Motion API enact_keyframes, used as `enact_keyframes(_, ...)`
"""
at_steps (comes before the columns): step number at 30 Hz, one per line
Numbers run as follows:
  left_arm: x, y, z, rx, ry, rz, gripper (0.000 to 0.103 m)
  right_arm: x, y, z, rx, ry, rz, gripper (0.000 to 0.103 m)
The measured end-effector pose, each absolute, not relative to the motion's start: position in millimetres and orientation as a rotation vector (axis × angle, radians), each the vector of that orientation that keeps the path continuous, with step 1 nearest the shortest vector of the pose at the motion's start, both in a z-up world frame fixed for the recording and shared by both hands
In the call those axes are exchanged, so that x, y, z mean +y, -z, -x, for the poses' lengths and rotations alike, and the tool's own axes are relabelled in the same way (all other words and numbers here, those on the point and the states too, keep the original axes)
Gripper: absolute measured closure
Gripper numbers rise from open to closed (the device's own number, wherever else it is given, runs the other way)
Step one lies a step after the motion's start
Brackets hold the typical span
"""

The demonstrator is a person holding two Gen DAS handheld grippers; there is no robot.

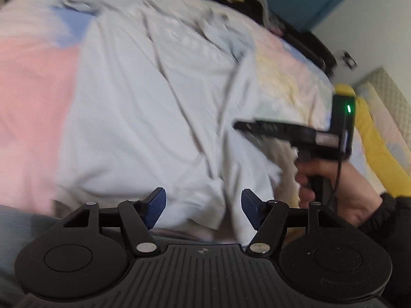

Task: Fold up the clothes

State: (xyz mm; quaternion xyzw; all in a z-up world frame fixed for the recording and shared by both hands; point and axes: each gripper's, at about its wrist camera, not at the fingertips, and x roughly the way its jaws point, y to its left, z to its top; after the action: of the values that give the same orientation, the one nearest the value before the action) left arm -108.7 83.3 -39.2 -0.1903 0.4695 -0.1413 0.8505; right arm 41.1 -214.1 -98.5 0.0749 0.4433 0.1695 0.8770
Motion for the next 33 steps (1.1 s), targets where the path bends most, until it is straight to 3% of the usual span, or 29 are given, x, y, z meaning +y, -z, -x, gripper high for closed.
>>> enact_keyframes(6, 153.7, 16.3, 79.4, 0.861, 0.225, 0.593, 0.023, -215.8, 67.8, -41.5, 0.841, -0.374, -0.254, 0.072)
enact_keyframes(7, 164.6, 16.0, 65.0, 0.829, 0.209, 0.606, 0.021, -215.3, 61.2, -42.5, 0.804, -0.378, -0.267, 0.068)
enact_keyframes(9, 184.0, 20.0, 28.7, 0.768, 0.148, 0.589, 0.021, -213.6, 50.0, -47.1, 0.736, -0.378, -0.286, 0.059)
enact_keyframes(14, 235.7, 48.7, -65.9, 0.717, 0.049, 0.722, 0.021, -213.9, 46.2, -57.5, 0.647, -0.403, -0.326, 0.057)
enact_keyframes(16, 251.6, 64.8, -92.9, 0.682, -0.008, 0.821, 0.021, -215.4, 49.2, -59.3, 0.629, -0.413, -0.320, 0.051)
enact_keyframes(23, 268.7, 101.8, -163.4, 0.578, -0.146, 0.974, 0.021, -237.0, 68.9, -82.2, 0.613, -0.399, -0.395, 0.046)
enact_keyframes(27, 263.4, 95.6, -196.7, 0.547, -0.247, 0.857, 0.022, -252.4, 81.8, -98.4, 0.631, -0.380, -0.490, 0.046)
enact_keyframes(29, 252.7, 91.8, -212.3, 0.556, -0.285, 0.745, 0.029, -256.3, 85.3, -102.8, 0.631, -0.374, -0.527, 0.046)
enact_keyframes(31, 232.9, 88.5, -225.0, 0.590, -0.331, 0.576, 0.061, -257.3, 86.6, -106.2, 0.624, -0.374, -0.550, 0.046)
enact_keyframes(32, 223.2, 86.7, -229.4, 0.598, -0.347, 0.505, 0.069, -257.4, 87.2, -107.9, 0.623, -0.374, -0.557, 0.046)
enact_keyframes(33, 215.5, 83.6, -230.6, 0.588, -0.349, 0.459, 0.087, -256.8, 87.8, -109.2, 0.624, -0.375, -0.562, 0.046)
